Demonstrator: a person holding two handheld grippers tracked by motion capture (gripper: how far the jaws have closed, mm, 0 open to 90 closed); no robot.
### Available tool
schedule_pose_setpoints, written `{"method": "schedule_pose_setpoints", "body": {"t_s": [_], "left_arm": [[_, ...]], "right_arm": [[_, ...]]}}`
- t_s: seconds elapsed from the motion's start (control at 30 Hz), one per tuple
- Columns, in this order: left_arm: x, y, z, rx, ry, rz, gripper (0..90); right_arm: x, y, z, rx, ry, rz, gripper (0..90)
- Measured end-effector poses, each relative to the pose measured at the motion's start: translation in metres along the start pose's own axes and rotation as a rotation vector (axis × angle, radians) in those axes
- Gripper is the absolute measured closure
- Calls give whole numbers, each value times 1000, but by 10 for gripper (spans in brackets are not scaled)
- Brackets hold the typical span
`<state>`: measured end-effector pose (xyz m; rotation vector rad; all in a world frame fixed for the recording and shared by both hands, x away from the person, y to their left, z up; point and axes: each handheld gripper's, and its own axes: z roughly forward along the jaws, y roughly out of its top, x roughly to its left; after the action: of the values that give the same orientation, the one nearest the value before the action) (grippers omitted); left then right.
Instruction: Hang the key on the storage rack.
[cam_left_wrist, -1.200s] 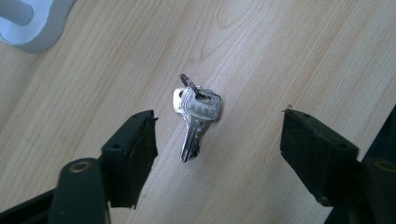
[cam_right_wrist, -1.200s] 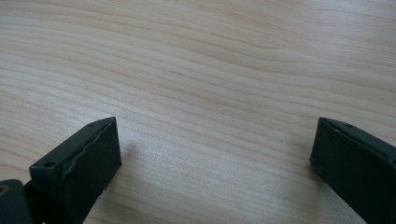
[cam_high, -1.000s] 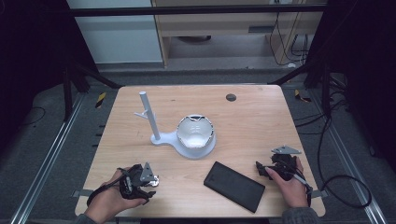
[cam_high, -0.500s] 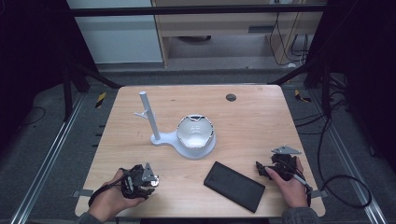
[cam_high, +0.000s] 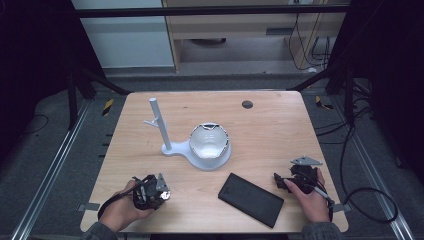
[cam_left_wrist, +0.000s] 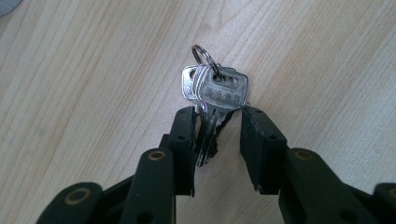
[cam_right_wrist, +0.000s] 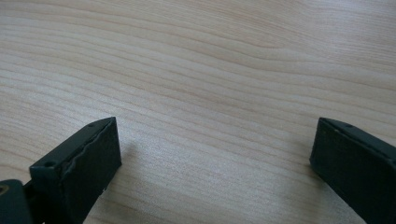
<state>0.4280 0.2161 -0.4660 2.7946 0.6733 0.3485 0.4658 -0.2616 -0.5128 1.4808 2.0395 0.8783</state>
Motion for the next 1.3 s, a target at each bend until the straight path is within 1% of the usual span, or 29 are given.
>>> {"method": "schedule_pose_setpoints", "body": {"t_s": [0.23, 0.4, 0.47, 0.57, 0.67, 0.7, 0.77, 0.9, 0.97, 1.1, 1.13, 1.17, 1.3], "left_arm": [[4, -1, 0, 4, -19, -16, 711], [8, -3, 0, 5, -48, -38, 755], [8, -3, 1, 6, -62, -38, 781], [8, -2, 1, 11, -62, -35, 824], [8, -3, 0, 12, -61, -55, 828], [8, -3, 0, 12, -61, -55, 829], [9, -4, 0, 11, -66, -71, 830], [12, -5, -5, -14, -67, -101, 830], [13, -5, -6, -11, -65, -98, 831], [13, -6, -6, -10, -74, -102, 831], [13, -6, -7, -25, -89, -114, 832], [14, -6, -8, -28, -93, -117, 832], [14, -7, -10, -39, -84, -122, 832]], "right_arm": [[0, 0, 0, 0, 0, -1, 18], [0, 0, 0, 1, 2, 1, 18], [0, 0, 0, 1, 1, -1, 19], [1, 0, 0, 1, 2, 0, 18], [1, 0, 0, 1, 2, 0, 18], [1, 0, 0, 2, 2, 2, 18], [1, 0, -1, 2, 1, -1, 18], [1, 0, -1, 2, 2, -3, 18], [1, 0, -1, 2, 3, -3, 18], [1, 0, -1, 2, 3, -3, 19], [1, 0, -1, 2, 2, -3, 18], [1, 0, -1, 2, 3, -3, 19], [1, 0, -1, 2, 3, -4, 18]]}}
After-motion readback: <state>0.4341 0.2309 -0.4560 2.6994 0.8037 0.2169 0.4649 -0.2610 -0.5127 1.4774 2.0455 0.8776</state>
